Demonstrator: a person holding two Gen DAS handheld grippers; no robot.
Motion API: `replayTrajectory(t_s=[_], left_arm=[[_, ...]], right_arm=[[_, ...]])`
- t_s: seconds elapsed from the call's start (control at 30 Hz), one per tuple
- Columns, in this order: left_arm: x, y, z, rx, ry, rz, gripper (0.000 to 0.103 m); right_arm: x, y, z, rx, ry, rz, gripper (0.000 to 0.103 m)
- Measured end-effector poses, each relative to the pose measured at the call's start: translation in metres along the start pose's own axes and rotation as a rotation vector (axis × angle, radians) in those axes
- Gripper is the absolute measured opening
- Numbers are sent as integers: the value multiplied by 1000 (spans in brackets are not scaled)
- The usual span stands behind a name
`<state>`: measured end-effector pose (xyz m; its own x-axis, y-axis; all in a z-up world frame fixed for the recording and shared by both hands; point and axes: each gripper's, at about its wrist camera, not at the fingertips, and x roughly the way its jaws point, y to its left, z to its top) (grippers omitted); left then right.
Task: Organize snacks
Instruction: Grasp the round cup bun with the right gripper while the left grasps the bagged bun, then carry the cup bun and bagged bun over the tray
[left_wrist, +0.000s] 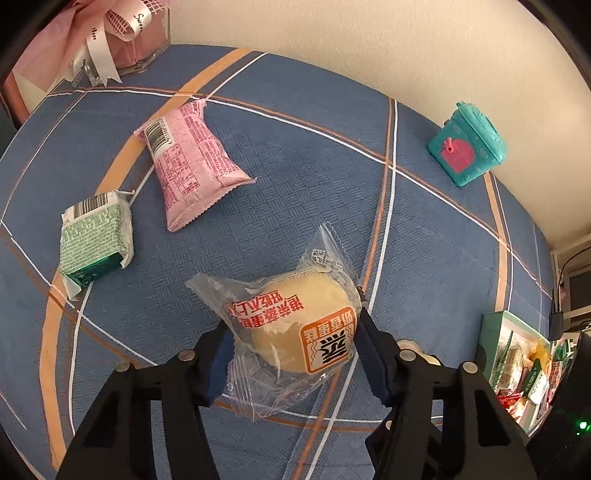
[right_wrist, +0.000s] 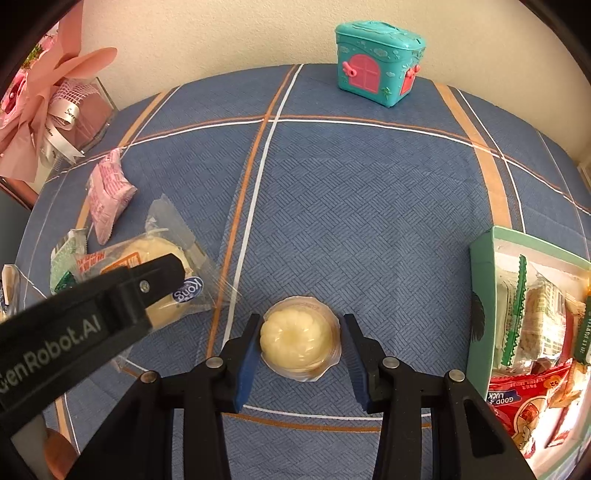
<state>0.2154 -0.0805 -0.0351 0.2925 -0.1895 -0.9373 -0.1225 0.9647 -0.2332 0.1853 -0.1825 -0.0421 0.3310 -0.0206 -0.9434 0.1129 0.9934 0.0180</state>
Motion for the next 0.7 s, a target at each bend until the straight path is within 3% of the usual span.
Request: replayTrajectory(t_s=[0.23,0.7], left_arm=[[-21,-5,-8,-22,-22,-10,61],[-79,-12,-41,32,-87,18,61]], right_arm=[[-22,-11,-8,6,-16,7,45],[-79,-43,-30,43,-63,-28,45]])
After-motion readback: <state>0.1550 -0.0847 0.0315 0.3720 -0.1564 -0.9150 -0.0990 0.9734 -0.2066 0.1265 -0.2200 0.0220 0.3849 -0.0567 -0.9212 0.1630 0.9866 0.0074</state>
